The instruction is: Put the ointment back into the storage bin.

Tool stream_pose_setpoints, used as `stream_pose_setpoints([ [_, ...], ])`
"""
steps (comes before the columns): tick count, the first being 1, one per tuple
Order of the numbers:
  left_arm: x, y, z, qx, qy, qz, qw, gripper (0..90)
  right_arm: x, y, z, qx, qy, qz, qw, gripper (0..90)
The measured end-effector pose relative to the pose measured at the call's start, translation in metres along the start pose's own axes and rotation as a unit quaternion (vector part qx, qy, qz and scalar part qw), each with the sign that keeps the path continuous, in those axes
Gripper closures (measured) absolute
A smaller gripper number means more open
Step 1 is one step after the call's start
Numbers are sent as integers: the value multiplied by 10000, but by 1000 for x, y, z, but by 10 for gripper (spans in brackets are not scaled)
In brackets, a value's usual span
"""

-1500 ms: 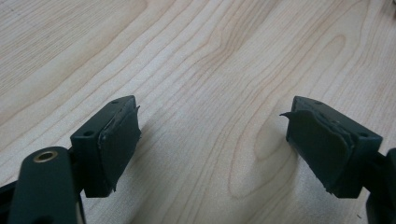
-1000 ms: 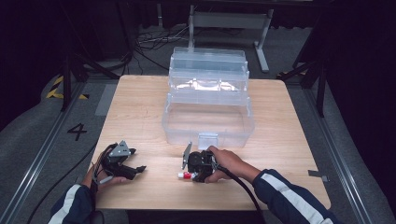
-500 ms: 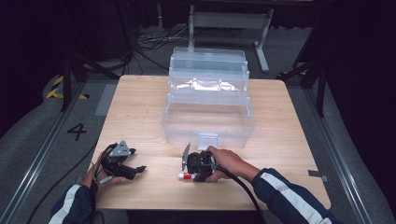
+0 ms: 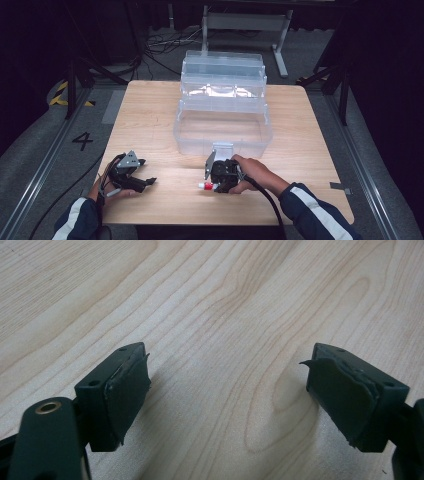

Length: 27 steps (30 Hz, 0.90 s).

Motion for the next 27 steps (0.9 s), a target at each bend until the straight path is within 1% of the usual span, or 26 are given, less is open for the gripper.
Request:
stream_pose_setpoints([
  [6,0,0,0,1,2,-3,10000,177,12,-1,-12,70,-20,114,9999,708],
  [9,0,0,0,-1,-1,0,10000,177,14,-2,-15,87,-40,126,9999,708],
  [10,0,0,0,1,2,-2,10000,177,17,-1,-17,108,-9,152,9998,708],
  [11,0,0,0,1,2,0,10000,177,18,-1,-19,117,-32,175,9998,708],
  [13,0,0,0,1,2,-1,10000,177,21,-2,-23,142,-20,169,9998,708],
  [21,0,0,0,0,-1,-1,10000,177,34,-4,-42,232,31,268,9994,708],
  [22,0,0,0,0,0,1,10000,177,35,-5,-44,251,0,280,9993,708],
  [25,0,0,0,3,3,-1,10000,177,39,-7,-54,317,-26,332,9989,708],
  [27,0,0,0,2,1,-3,10000,177,41,-8,-61,357,-22,317,9989,708],
])
Point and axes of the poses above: each handheld gripper's, and its own axes: z roughly forward along the jaws, x roughly out of its underside, y roughly to its left, the point moved 7 cm from there along z, roughly forward along the jaws, and after that the axes turned 9 degrees about -z, right-handed, at the moved point
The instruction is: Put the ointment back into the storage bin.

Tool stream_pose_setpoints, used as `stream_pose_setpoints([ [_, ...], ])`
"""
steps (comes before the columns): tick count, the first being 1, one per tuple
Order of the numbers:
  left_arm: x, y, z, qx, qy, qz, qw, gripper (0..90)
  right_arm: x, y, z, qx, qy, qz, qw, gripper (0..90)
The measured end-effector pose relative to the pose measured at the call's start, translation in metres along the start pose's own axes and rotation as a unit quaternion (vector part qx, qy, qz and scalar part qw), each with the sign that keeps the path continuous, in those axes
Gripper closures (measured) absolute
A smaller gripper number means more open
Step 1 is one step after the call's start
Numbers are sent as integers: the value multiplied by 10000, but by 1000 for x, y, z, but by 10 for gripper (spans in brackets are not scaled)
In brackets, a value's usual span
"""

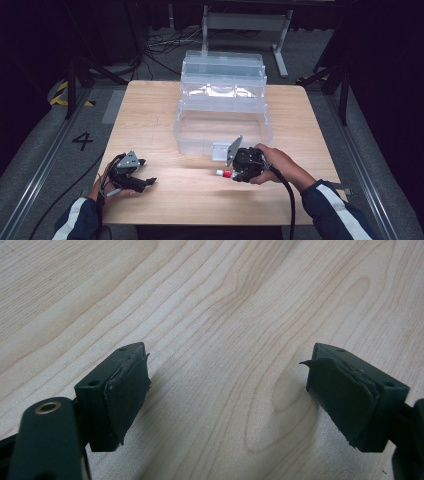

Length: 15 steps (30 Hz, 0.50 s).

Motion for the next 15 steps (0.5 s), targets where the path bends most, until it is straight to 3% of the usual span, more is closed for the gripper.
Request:
stream_pose_setpoints([
  [15,0,0,0,15,4,1,10000,175,8,-9,-37,231,-90,127,9996,708],
])
Point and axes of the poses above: each handheld gripper's, and its own axes: z roughly forward along the jaws, x roughly out of its underside, y roughly to its left, the point moved 7 cm from there along z, roughly forward along the jaws, and after that the axes turned 9 degrees about -z, right-handed, at the moved point
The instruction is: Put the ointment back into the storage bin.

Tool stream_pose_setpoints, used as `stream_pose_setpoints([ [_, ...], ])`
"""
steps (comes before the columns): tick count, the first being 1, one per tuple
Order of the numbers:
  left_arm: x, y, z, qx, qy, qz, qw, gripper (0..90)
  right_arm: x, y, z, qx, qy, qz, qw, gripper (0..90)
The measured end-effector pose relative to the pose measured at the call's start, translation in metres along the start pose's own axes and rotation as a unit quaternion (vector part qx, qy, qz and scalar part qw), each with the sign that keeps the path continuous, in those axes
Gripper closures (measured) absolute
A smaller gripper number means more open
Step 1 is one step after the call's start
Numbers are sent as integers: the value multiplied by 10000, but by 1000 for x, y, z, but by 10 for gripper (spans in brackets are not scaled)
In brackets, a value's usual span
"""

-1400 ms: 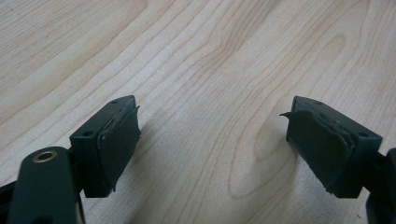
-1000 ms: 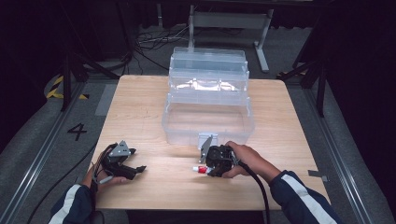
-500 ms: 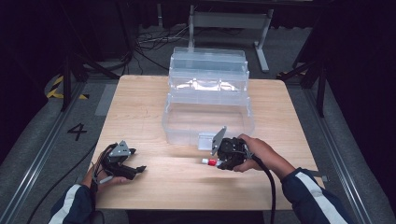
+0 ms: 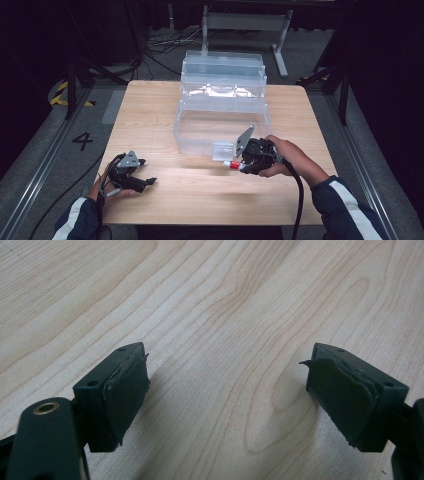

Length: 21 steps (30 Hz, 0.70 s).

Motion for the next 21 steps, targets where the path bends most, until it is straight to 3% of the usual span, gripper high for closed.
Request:
stream_pose_setpoints([
  [21,0,0,0,-4,0,1,10000,175,2,-28,-38,348,-50,104,9993,708],
])
Point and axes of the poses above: each handheld gripper's, and its own axes: z roughly forward along the jaws, x roughly out of its underside, y roughly to its left, the point moved 7 cm from there along z, roughly forward along the jaws, and after that the axes turned 9 degrees about -z, right-handed, at the moved point
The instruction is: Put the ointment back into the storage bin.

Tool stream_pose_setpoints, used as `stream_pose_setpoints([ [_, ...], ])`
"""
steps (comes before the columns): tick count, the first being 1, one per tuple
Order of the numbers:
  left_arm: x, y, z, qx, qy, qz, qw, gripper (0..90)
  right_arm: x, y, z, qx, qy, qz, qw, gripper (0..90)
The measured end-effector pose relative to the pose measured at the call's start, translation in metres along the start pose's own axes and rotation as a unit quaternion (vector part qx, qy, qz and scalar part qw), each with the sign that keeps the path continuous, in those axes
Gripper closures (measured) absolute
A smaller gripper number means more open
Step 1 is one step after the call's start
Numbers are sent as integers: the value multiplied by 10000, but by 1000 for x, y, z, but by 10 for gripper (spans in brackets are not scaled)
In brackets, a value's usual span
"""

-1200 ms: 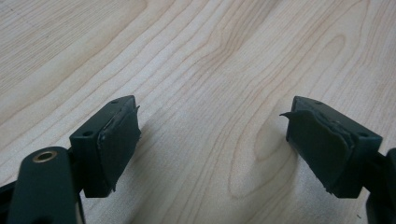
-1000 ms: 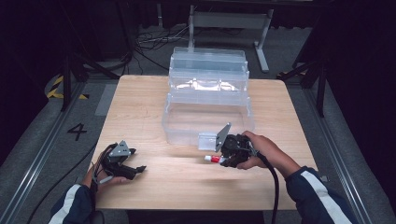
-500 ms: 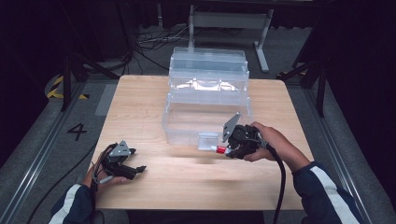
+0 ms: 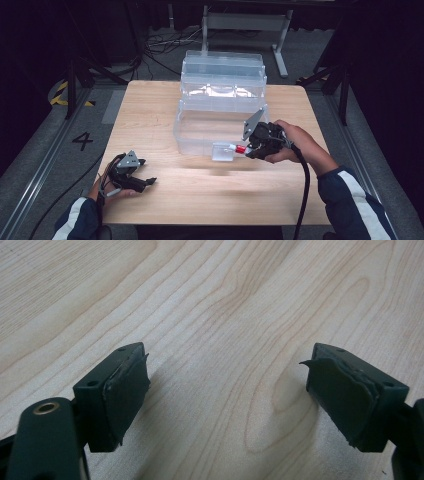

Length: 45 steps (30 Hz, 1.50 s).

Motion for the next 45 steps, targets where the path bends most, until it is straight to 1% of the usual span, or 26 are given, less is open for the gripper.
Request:
stream_pose_setpoints([
  [2,0,0,0,1,2,1,10000,175,-1,-6,-2,51,-40,44,10000,708],
  [5,0,0,0,5,-2,-5,10000,174,-1,-12,-4,63,-31,30,10000,708],
  [7,0,0,0,4,1,-2,10000,175,-2,-15,-5,89,3,51,9999,708],
  [9,0,0,0,5,1,-6,10000,174,-3,-22,-7,173,32,26,9998,708],
  [11,0,0,0,5,1,-7,10000,174,-3,-26,-9,191,20,53,9998,708],
  [13,0,0,0,6,0,-5,10000,174,-3,-32,-11,229,89,48,9997,708],
  [14,0,0,0,5,-1,-4,10000,174,-3,-37,-12,285,134,65,9995,708],
  [17,0,0,0,5,0,-6,10000,174,-4,-51,-12,299,149,120,9994,708],
  [18,0,0,0,4,0,-6,10000,174,-4,-51,-12,299,149,120,9994,708],
  [20,0,0,0,4,-5,-5,10000,174,-4,-60,-12,378,214,120,9990,709],
  [22,0,0,0,6,-3,-4,10000,174,-6,-71,-12,372,171,212,9989,709],
  [23,0,0,0,7,-1,-2,10000,174,-6,-74,-11,360,195,203,9990,709],
  [25,0,0,0,7,-2,-4,10000,174,-8,-83,-9,356,231,221,9989,709],
  [26,0,0,0,7,-2,-4,10000,174,-8,-83,-9,356,231,221,9989,709],
  [27,0,0,0,8,-3,-4,10000,174,-9,-89,-5,339,279,191,9989,709],
  [29,0,0,0,8,-3,-4,10000,174,-9,-90,-3,306,283,206,9989,708],
  [31,0,0,0,8,-3,-3,10000,174,-8,-99,4,292,376,275,9985,708],
  [33,0,0,0,8,-1,-1,10000,174,-7,-102,9,219,412,307,9984,708],
  [36,0,0,0,11,0,-2,10000,174,-6,-107,17,189,496,325,9981,708],
  [37,0,0,0,13,-1,-3,10000,174,-6,-109,19,204,491,339,9980,709],
  [40,0,0,0,15,-2,-2,10000,174,-5,-111,24,138,514,377,9979,708],
  [42,0,0,0,15,-1,0,10000,174,-4,-113,28,132,571,324,9978,708],
  [45,0,0,0,14,-3,-2,10000,174,-4,-114,35,101,591,340,9976,708],
])
Point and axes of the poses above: each handheld gripper's, and its own axes: z roughly forward along the jaws, x roughly out of its underside, y roughly to its left, the point moved 7 cm from there along z, roughly forward along the jaws, and after that the axes turned 9 degrees about -z, right-handed, at the moved point
